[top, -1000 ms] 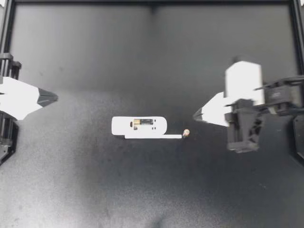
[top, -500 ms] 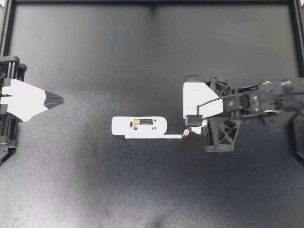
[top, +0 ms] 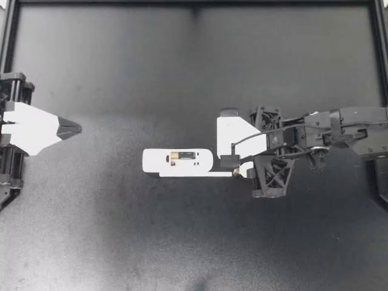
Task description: Place the battery into the slot of the remote controller.
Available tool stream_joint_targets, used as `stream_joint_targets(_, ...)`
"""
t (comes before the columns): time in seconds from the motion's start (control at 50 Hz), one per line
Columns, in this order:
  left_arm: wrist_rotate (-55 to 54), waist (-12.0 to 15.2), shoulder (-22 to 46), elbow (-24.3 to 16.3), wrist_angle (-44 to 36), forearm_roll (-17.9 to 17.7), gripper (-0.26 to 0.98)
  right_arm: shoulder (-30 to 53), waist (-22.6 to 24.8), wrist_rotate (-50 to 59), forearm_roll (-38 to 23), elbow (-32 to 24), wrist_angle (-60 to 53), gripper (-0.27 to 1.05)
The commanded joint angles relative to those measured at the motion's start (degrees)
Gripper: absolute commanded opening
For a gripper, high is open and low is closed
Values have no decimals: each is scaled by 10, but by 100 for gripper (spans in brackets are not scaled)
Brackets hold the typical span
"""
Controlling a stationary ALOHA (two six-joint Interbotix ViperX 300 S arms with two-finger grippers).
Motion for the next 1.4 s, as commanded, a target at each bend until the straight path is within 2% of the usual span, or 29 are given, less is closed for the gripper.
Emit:
stream_joint_targets(0.0,0,2,3,-7,-4,0,-15,-3,-3,1,1,-12,-4,41)
stream_joint_targets(1.06,-2,2,3,-2,-1,0,-15,58,4,1,9,-12,-26,42)
stream_joint_targets(1.26,-2,2,3,-3,-1,0,-15,57,4,1,8,-11,-27,37)
stream_joint_targets(1.38,-2,2,4,-2,0,0,-15,56,5,-1,7,-11,-25,24)
